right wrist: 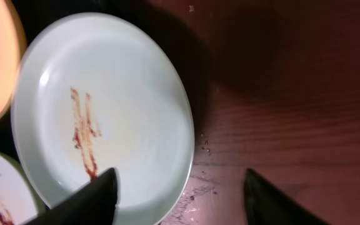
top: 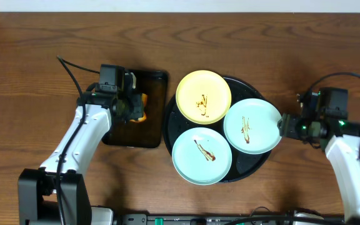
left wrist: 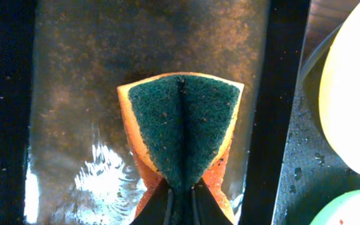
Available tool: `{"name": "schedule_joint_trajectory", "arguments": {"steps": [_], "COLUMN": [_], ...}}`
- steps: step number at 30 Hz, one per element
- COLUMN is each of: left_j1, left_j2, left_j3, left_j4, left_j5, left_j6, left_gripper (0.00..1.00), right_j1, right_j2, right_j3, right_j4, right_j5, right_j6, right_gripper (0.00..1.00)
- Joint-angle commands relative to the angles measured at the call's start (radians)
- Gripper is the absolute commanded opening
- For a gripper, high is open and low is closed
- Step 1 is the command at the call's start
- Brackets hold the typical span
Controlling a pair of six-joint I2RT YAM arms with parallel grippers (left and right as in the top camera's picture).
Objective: Clean dirty plates on tray and stack at the side
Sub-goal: 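Grip the right light-blue plate rim with the right gripper, tilting it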
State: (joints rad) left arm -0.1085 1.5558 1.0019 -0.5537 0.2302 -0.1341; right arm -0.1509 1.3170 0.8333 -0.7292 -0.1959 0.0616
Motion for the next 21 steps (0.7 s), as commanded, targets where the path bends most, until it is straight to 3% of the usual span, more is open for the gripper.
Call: {"name": "schedule_joint_trajectory", "arguments": {"steps": [1, 3, 15, 21], "left_j1": [-0.004, -0.004, -0.004, -0.004], "left_j2": [-0.008, -0.008, -0.007, -0.007], "left_j3": [0.014, 0.014, 0.014, 0.014], "left_j4": [-0.003, -0.003, -0.003, -0.003], "left_j5": [0.017, 0.017, 0.017, 0.017], "left_j6": [-0.008, -0.008, -0.009, -0.009], "left_gripper": [0.07, 0.07, 0.07, 0.08], "right_j1": [-0.006, -0.006, -0.005, -0.005], "right_j2": [0.06, 0.095, 0.211, 0.232], "right_j3": [0.016, 0.016, 0.016, 0.016], "right_j4": [0.009, 0.018, 0.087, 0.097], "right_j5": [-0.034, -0.034, -0.056, -0.056], "right_j6": [-0.011, -0.011, -0.011, -0.011], "right_gripper": [0.48, 0.44, 0.4, 0.22]}}
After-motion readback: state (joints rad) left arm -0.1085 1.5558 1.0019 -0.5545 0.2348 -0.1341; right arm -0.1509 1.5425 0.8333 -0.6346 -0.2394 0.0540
